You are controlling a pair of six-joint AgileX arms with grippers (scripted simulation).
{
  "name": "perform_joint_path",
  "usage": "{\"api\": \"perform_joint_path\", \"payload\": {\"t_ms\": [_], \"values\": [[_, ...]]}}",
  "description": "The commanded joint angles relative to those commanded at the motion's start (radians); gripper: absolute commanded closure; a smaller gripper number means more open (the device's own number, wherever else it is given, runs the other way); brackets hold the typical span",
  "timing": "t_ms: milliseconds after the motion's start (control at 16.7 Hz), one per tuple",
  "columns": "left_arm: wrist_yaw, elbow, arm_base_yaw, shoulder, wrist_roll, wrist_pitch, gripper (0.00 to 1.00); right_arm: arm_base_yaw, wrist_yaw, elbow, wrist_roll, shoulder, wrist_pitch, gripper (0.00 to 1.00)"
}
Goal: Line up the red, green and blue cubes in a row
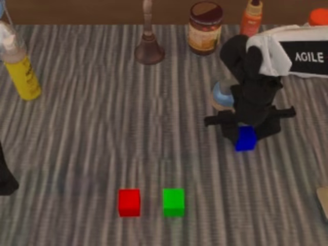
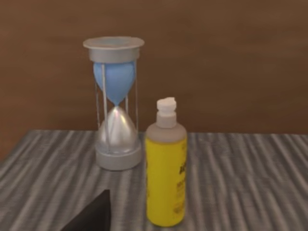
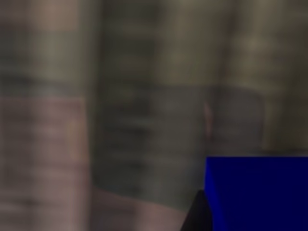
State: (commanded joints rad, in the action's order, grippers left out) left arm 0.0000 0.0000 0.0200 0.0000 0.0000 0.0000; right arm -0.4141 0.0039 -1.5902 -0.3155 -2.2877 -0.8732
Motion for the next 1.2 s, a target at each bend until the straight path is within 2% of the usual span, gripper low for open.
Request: {"api": "perform_joint_path", "payload": {"t_ms": [420,840,1200], "values": [[0.0,0.0,0.0,0.0,0.0,0.0,0.0,0.001,0.005,-0.019,0.003,0.022,-0.023,1.0],[0.0,0.0,0.0,0.0,0.0,0.0,0.0,-0.006,0.004,-0.146,0.004,0.104,-0.236,1.0],[0.0,0.0,0.0,0.0,0.0,0.0,0.0,-0.013,0.003,-0.13,-0.012,0.117,-0.232,1.0]]}}
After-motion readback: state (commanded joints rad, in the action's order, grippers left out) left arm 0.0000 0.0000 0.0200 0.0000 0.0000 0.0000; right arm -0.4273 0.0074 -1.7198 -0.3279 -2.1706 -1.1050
